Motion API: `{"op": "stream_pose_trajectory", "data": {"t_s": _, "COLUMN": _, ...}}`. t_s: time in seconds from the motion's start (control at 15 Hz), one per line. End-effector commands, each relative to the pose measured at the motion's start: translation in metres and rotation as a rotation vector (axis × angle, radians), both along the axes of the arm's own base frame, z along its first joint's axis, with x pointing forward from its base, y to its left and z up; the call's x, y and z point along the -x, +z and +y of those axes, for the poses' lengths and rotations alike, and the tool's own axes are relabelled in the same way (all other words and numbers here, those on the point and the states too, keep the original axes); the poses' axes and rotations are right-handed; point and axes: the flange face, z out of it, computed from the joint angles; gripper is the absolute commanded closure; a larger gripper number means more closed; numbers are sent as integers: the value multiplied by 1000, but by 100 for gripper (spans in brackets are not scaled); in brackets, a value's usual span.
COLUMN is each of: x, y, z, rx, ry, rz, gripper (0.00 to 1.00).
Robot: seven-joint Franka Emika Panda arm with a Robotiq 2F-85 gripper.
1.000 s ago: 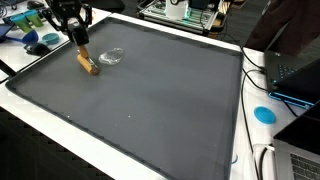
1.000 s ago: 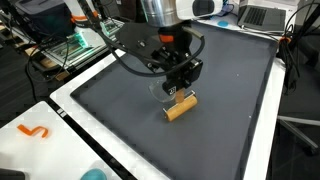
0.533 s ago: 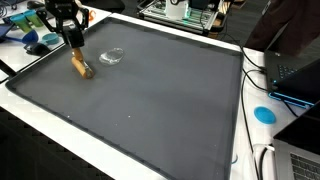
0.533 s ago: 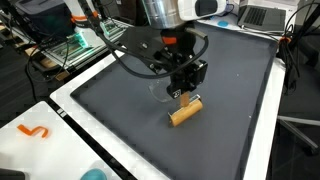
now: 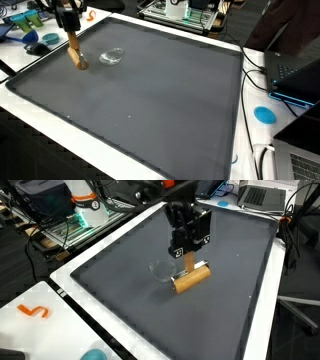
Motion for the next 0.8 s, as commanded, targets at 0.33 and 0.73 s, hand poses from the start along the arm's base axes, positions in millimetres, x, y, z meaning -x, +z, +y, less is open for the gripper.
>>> {"op": "stream_pose_trajectory", "data": {"t_s": 0.33, "x": 41, "y": 40, "z": 60, "rx": -27, "ry": -158, "rz": -50, "gripper": 76}}
{"op": "stream_pose_trajectory", "data": {"t_s": 0.73, "x": 57, "y": 35, "z": 106, "rx": 96, "ry": -274, "rz": -52, "gripper": 76}}
